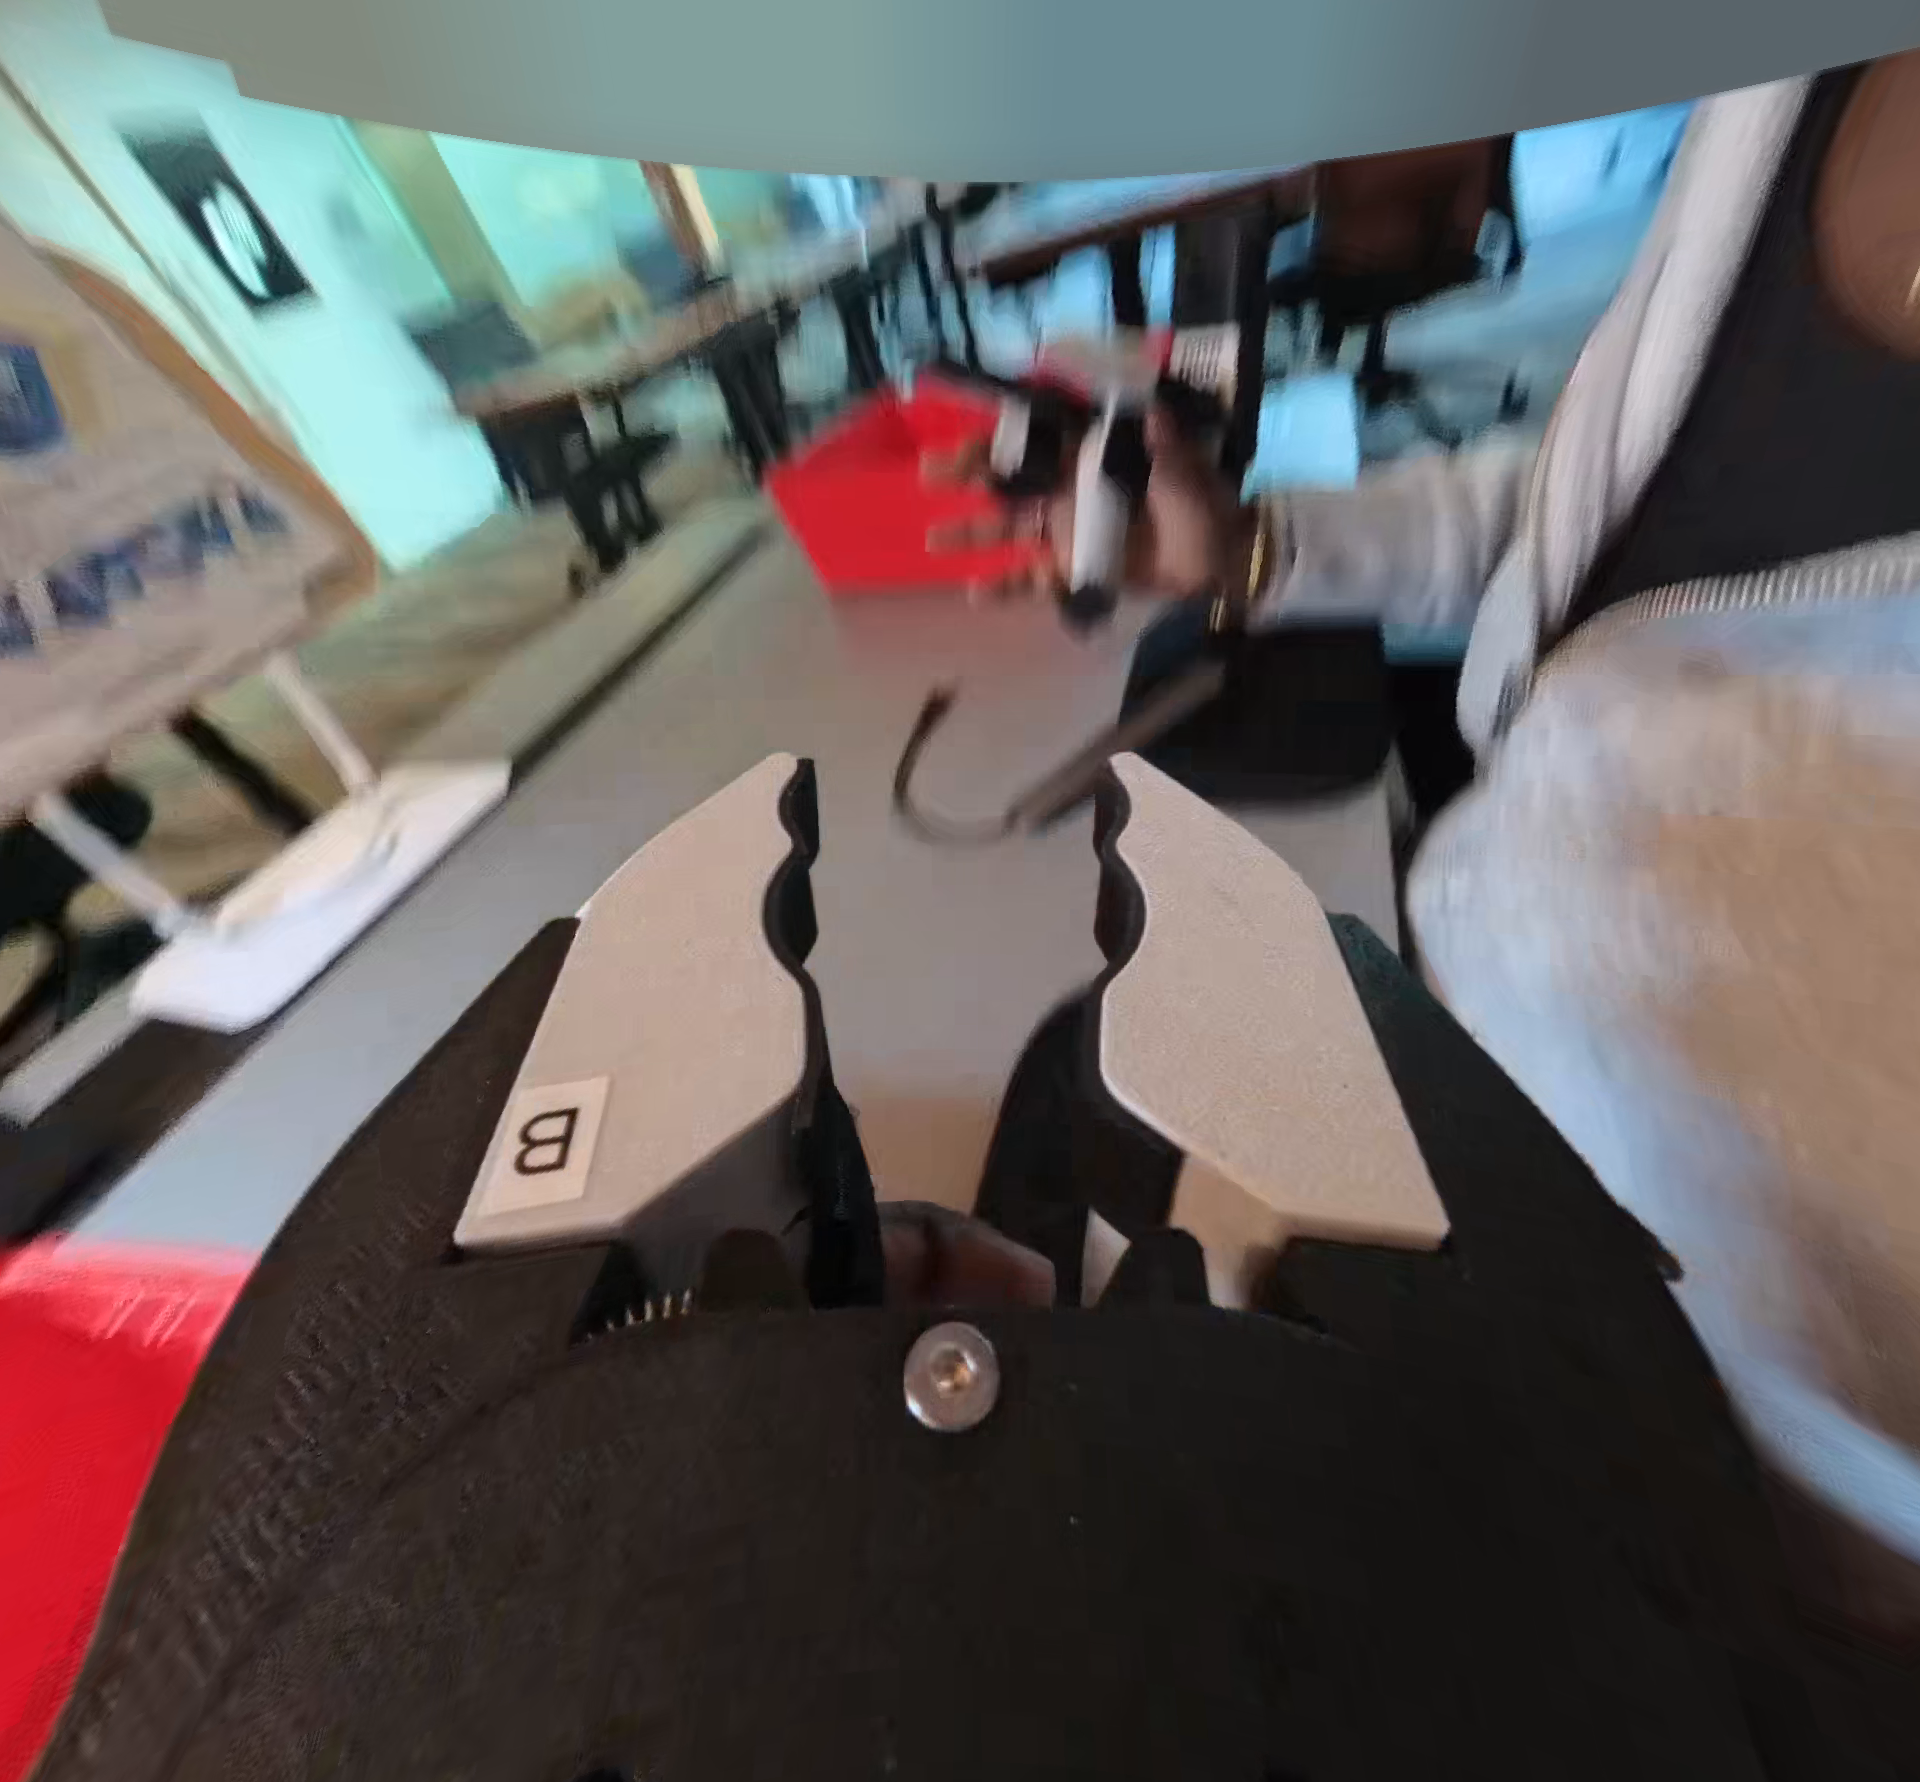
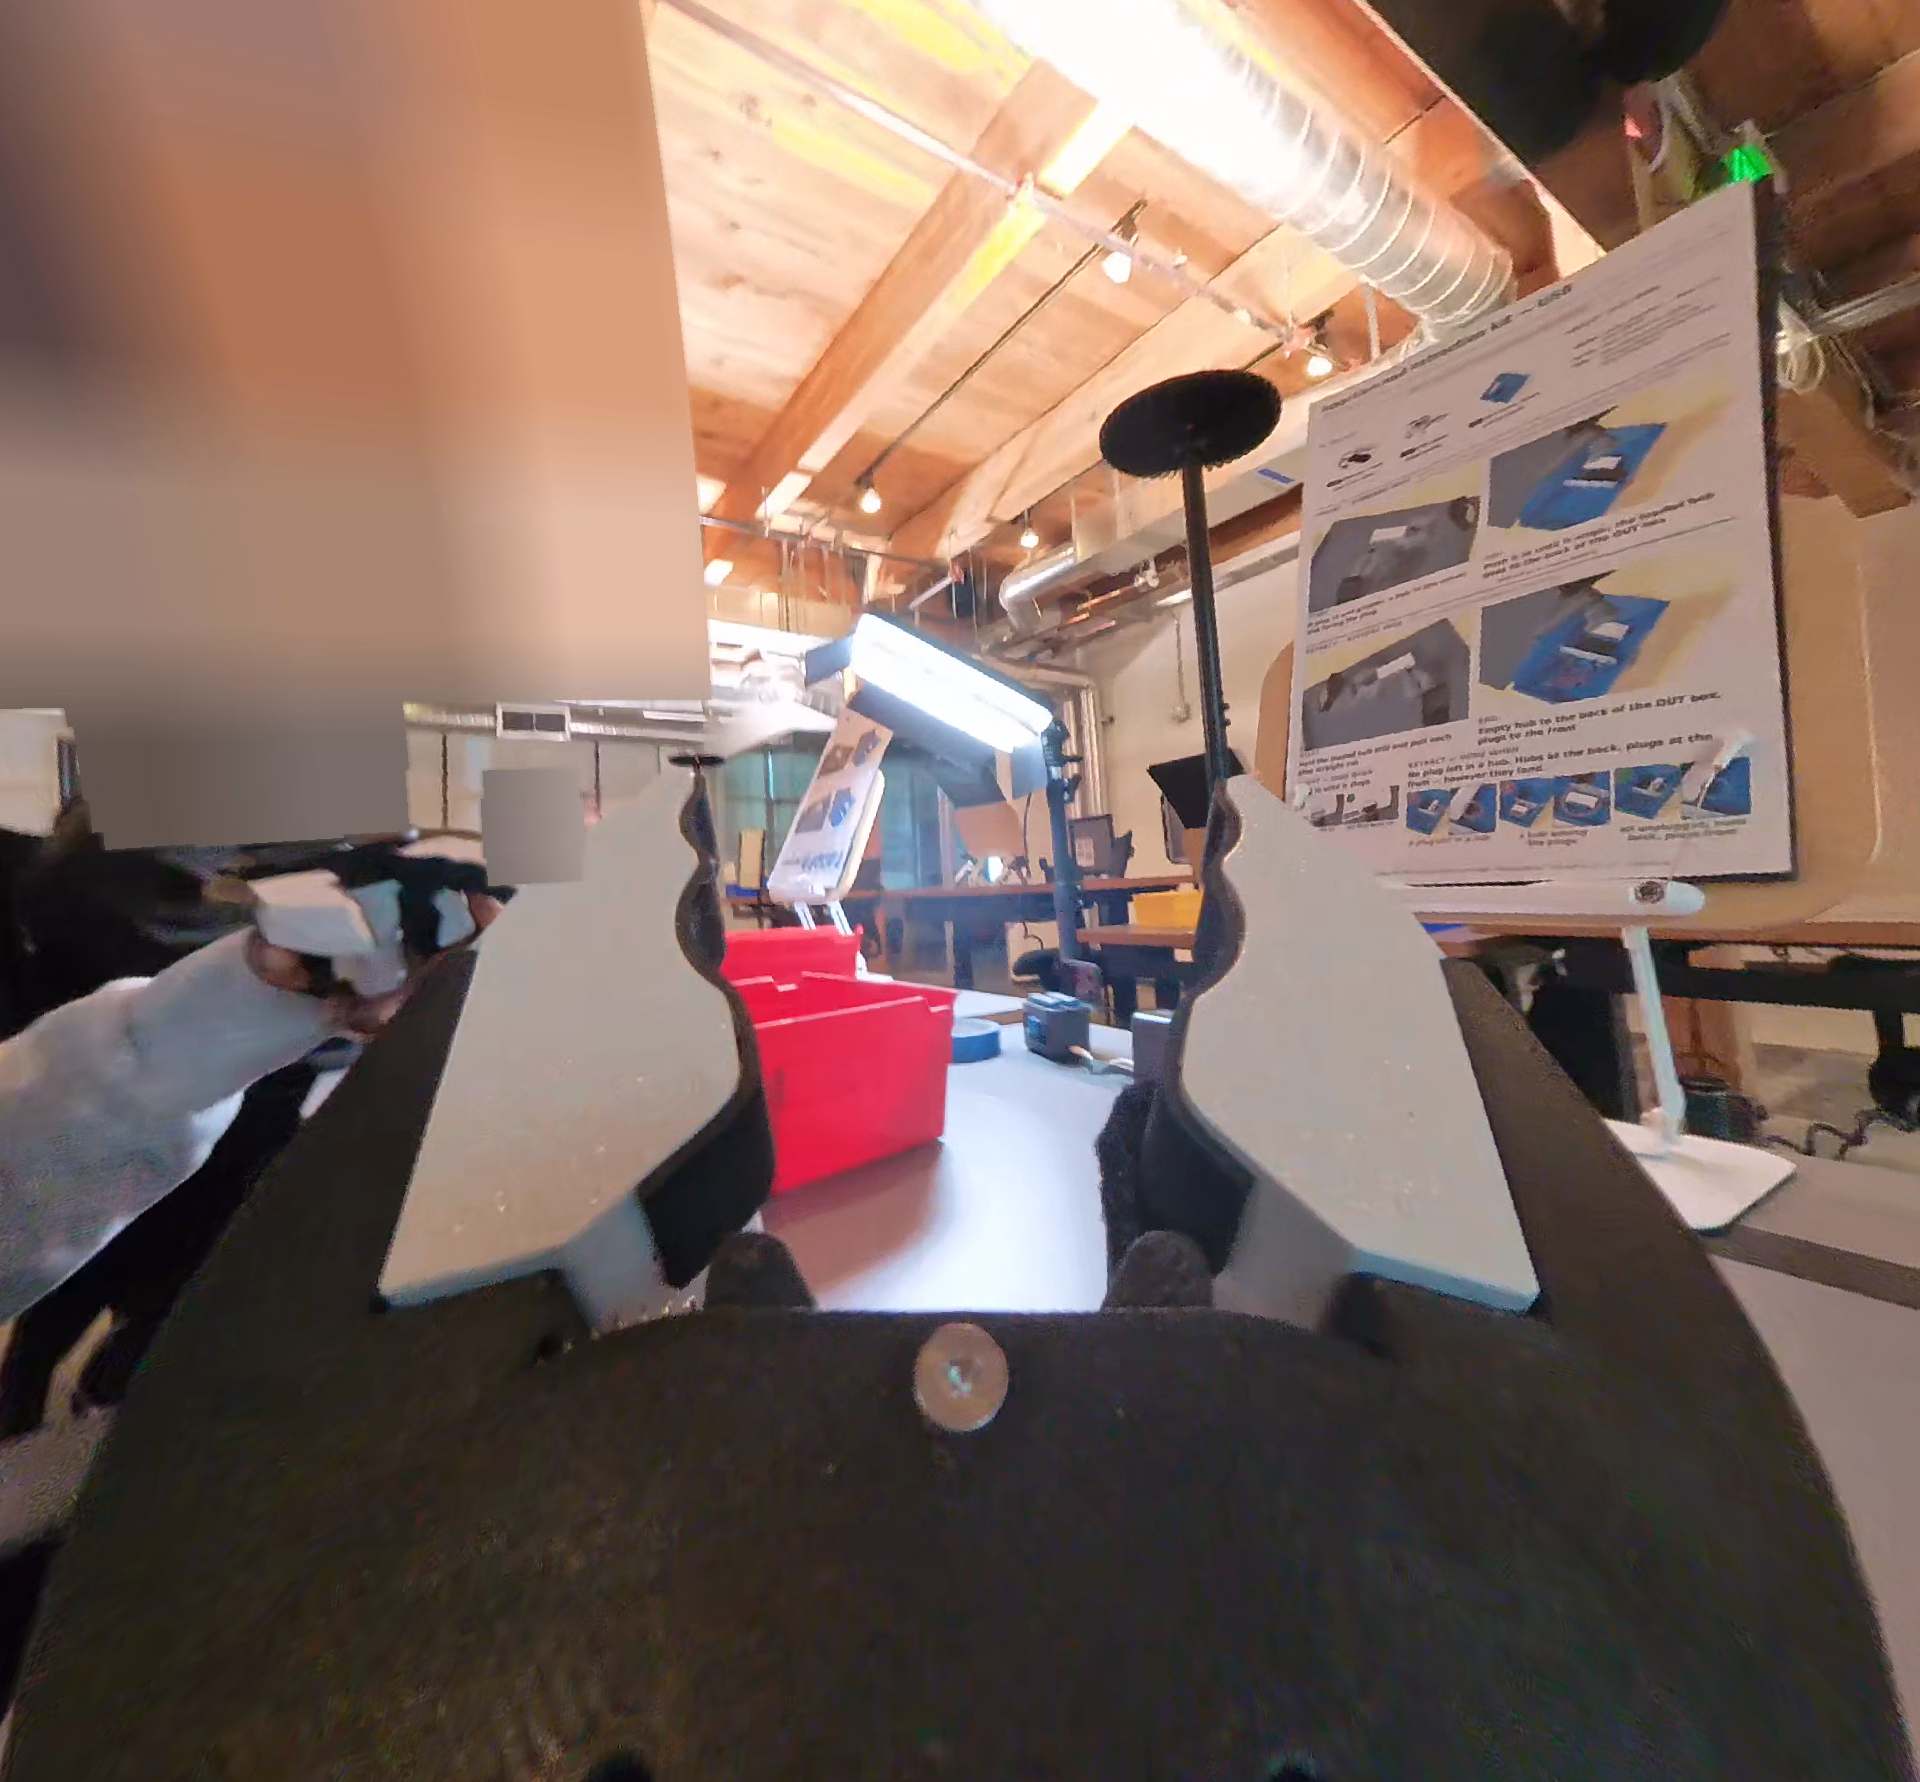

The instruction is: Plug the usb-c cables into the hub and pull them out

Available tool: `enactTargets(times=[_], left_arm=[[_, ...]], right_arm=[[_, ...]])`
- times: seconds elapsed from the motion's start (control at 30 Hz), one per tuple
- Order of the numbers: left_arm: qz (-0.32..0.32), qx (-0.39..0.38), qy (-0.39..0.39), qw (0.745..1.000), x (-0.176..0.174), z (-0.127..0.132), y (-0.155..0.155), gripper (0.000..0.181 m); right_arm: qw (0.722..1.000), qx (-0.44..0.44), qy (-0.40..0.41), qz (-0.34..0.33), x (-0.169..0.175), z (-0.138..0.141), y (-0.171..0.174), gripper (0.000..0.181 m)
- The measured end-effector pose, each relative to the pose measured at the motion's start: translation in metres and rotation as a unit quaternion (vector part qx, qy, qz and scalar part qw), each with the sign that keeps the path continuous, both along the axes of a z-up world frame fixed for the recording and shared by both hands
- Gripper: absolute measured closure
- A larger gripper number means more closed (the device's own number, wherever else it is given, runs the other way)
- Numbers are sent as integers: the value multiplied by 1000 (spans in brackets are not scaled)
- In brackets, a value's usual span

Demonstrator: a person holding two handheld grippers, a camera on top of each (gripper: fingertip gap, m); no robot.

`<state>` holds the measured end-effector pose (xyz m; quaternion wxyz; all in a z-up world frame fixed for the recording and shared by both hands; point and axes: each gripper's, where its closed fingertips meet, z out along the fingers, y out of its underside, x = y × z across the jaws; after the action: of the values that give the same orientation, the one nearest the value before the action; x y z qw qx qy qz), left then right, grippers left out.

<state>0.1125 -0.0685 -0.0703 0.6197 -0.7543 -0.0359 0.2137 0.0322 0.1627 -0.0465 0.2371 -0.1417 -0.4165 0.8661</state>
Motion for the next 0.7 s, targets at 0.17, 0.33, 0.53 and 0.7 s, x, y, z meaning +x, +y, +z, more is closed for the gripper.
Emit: enactTargets(times=[0.17, 0.33, 0.53, 0.7], left_arm=[[88, -250, -142, 954, -31, -50, -110, 130], [122, -475, -274, 827, -33, -111, -176, 140], [106, -562, -257, 779, -48, -135, -183, 137], [84, -579, -254, 770, -53, -148, -187, 141]], right_arm=[[1000, 3, -3, 18, 3, -3, -9, 93], [999, 2, -8, 37, 5, -4, -14, 95], [999, -19, -12, 41, 4, -1, -5, 98], [999, -9, -10, 39, 4, -2, -8, 99]])
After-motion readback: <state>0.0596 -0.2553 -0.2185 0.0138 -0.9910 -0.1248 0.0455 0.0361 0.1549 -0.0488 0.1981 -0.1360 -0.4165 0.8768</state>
